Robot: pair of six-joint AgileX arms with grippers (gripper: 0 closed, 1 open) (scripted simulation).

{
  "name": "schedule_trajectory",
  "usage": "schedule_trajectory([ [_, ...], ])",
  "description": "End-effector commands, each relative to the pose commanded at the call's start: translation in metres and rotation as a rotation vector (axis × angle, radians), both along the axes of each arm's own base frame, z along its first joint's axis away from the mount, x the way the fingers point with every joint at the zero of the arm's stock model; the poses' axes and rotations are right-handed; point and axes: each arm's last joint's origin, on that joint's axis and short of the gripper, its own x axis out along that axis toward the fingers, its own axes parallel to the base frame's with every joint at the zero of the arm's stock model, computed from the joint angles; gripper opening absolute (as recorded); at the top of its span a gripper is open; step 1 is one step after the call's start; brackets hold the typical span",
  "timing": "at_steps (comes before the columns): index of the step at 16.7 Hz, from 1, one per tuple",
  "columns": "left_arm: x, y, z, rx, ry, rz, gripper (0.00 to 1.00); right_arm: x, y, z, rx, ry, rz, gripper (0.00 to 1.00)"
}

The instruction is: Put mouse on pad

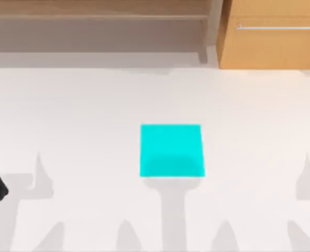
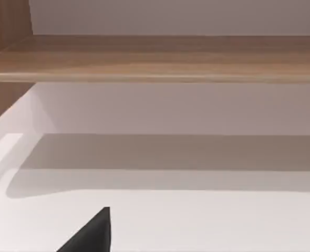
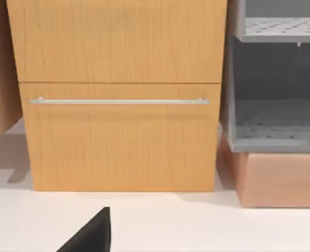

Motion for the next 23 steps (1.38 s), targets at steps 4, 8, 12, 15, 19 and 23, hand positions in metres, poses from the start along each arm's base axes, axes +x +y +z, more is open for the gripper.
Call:
schedule_trajectory([
  [4, 0.0, 0.0, 0.0, 0.0, 0.0, 0.0, 1.0, 0.0, -0.001, 0.006, 0.002, 0.024, -0.009, 1.0],
  [8, 0.0, 0.0, 0.0, 0.0, 0.0, 0.0, 1.0, 0.006, -0.004, 0.036, 0.018, 0.17, -0.045, 1.0],
  [12, 0.0, 0.0, 0.0, 0.0, 0.0, 0.0, 1.0, 0.036, -0.01, 0.072, 0.056, 0.462, -0.092, 1.0],
  [15, 0.0, 0.0, 0.0, 0.0, 0.0, 0.0, 1.0, 0.078, -0.019, 0.087, 0.099, 0.735, -0.132, 1.0],
  [19, 0.0, 0.0, 0.0, 0.0, 0.0, 0.0, 1.0, 0.141, -0.035, 0.087, 0.163, 1.077, -0.183, 1.0],
  [23, 0.0, 0.0, 0.0, 0.0, 0.0, 0.0, 1.0, 0.195, -0.053, 0.071, 0.219, 1.335, -0.226, 1.0],
])
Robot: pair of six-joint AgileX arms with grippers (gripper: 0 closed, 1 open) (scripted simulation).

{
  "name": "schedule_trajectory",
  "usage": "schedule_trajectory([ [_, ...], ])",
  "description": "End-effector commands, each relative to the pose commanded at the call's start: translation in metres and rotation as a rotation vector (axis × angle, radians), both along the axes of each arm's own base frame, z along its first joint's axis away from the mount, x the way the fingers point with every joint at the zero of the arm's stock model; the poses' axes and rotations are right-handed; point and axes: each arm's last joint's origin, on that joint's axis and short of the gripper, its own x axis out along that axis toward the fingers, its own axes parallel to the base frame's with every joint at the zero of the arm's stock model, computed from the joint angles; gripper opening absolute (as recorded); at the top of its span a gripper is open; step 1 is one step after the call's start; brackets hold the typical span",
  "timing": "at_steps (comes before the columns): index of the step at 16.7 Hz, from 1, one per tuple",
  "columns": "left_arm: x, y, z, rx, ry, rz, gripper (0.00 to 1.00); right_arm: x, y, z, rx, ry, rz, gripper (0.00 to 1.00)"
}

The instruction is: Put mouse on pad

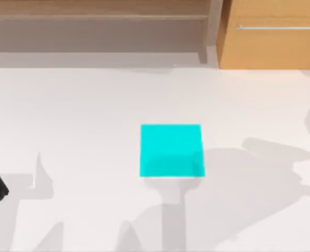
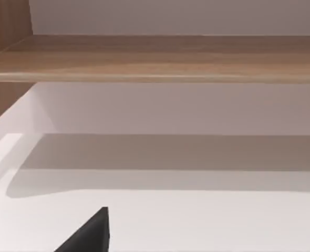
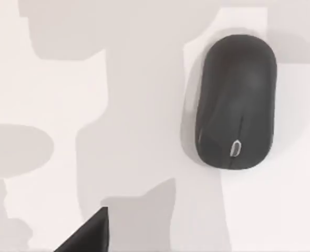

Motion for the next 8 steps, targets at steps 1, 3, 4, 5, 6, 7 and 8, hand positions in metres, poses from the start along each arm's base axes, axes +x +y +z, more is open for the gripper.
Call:
schedule_trajectory([
  [1, 0.0, 0.0, 0.0, 0.0, 0.0, 0.0, 1.0, 0.011, -0.004, -0.006, 0.011, 0.052, -0.011, 1.0],
  [3, 0.0, 0.0, 0.0, 0.0, 0.0, 0.0, 1.0, 0.03, -0.012, -0.017, 0.028, 0.136, -0.028, 1.0],
  [4, 0.0, 0.0, 0.0, 0.0, 0.0, 0.0, 1.0, 0.037, -0.015, -0.021, 0.034, 0.166, -0.034, 1.0],
  [5, 0.0, 0.0, 0.0, 0.0, 0.0, 0.0, 1.0, 0.042, -0.017, -0.025, 0.039, 0.189, -0.04, 1.0],
  [6, 0.0, 0.0, 0.0, 0.0, 0.0, 0.0, 1.0, 0.046, -0.019, -0.027, 0.042, 0.205, -0.043, 1.0],
  [7, 0.0, 0.0, 0.0, 0.0, 0.0, 0.0, 1.0, 0.049, -0.02, -0.029, 0.043, 0.214, -0.045, 1.0],
  [8, 0.0, 0.0, 0.0, 0.0, 0.0, 0.0, 1.0, 0.049, -0.02, -0.029, 0.044, 0.217, -0.046, 1.0],
])
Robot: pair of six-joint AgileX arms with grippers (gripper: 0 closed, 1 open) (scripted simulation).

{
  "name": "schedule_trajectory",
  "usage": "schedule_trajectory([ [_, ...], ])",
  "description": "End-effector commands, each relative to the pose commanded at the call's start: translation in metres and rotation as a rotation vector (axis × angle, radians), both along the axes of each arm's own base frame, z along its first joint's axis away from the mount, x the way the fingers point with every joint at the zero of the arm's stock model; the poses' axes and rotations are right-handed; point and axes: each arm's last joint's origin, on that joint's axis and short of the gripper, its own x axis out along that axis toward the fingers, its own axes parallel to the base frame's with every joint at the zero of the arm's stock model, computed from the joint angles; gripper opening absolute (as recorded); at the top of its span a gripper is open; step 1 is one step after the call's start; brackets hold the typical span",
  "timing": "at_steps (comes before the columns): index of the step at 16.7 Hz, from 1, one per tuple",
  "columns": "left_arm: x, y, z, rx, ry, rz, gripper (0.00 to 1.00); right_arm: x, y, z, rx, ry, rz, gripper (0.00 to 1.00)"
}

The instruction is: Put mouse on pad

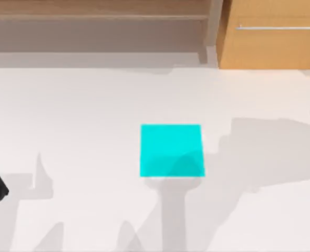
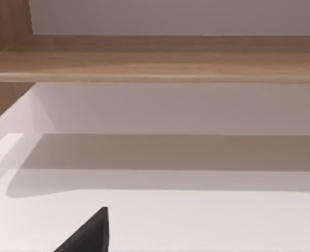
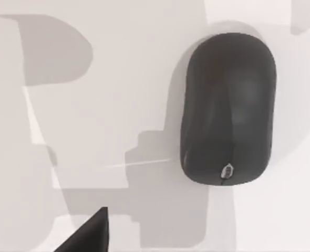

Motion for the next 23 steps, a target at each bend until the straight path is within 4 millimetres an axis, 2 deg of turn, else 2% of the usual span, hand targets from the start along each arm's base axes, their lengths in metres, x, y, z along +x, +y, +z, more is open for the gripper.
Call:
schedule_trajectory([
  [6, 0.0, 0.0, 0.0, 0.0, 0.0, 0.0, 1.0, 0.0, 0.001, -0.005, 0.0, 0.001, 0.003, 1.0],
  [8, 0.0, 0.0, 0.0, 0.0, 0.0, 0.0, 1.0, 0.002, 0.0, -0.022, 0.001, 0.003, 0.0, 1.0],
  [14, 0.0, 0.0, 0.0, 0.0, 0.0, 0.0, 1.0, 0.002, 0.0, -0.091, -0.001, -0.005, 0.0, 1.0],
  [16, 0.0, 0.0, 0.0, 0.0, 0.0, 0.0, 1.0, 0.0, 0.0, -0.1, 0.0, 0.0, 0.0, 1.0],
  [19, 0.0, 0.0, 0.0, 0.0, 0.0, 0.0, 1.0, 0.0, 0.0, -0.1, 0.0, 0.0, 0.0, 1.0],
  [23, 0.0, 0.0, 0.0, 0.0, 0.0, 0.0, 1.0, 0.0, 0.0, -0.1, 0.0, 0.0, 0.0, 0.7],
])
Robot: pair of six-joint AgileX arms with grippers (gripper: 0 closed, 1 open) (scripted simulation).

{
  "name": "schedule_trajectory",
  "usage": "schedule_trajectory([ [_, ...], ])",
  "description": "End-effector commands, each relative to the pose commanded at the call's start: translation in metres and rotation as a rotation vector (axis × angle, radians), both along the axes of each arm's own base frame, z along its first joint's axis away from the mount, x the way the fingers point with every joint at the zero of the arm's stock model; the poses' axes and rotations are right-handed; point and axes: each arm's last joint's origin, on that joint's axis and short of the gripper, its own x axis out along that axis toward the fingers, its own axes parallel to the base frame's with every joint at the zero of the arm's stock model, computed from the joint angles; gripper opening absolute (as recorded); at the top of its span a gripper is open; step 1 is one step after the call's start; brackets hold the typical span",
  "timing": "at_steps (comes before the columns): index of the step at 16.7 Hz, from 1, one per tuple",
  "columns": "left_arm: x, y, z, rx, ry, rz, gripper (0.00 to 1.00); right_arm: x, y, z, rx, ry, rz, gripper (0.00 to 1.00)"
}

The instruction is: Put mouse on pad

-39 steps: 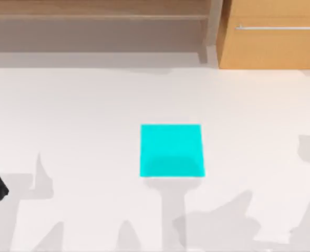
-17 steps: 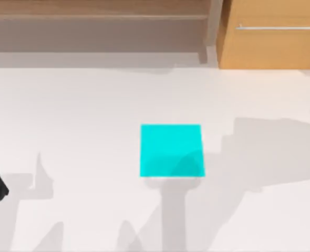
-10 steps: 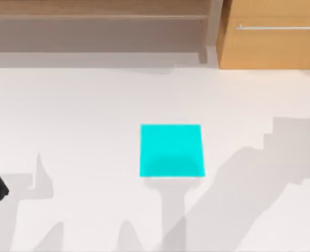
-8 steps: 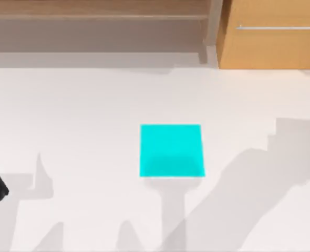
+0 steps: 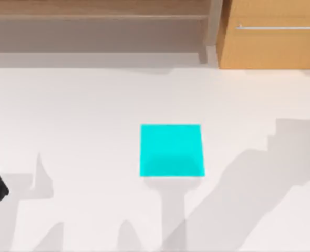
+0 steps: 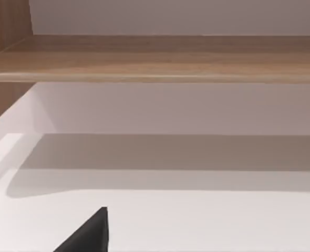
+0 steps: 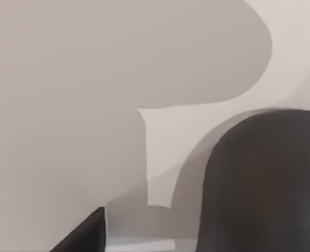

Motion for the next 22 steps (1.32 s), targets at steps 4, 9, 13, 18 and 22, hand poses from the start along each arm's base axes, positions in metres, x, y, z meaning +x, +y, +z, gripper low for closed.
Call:
schedule_trajectory([
  [4, 0.0, 0.0, 0.0, 0.0, 0.0, 0.0, 1.0, 0.0, 0.0, 0.0, 0.0, 0.0, 0.0, 0.4],
  [9, 0.0, 0.0, 0.0, 0.0, 0.0, 0.0, 1.0, 0.0, 0.0, 0.0, 0.0, 0.0, 0.0, 0.02],
  [13, 0.0, 0.0, 0.0, 0.0, 0.0, 0.0, 1.0, 0.0, 0.0, 0.0, 0.0, 0.0, 0.0, 0.0],
  [18, 0.0, 0.0, 0.0, 0.0, 0.0, 0.0, 1.0, 0.001, 0.0, 0.013, -0.012, -0.026, 0.002, 0.0],
  [22, 0.0, 0.0, 0.0, 0.0, 0.0, 0.0, 1.0, 0.006, -0.002, 0.033, -0.014, -0.033, 0.001, 0.0],
])
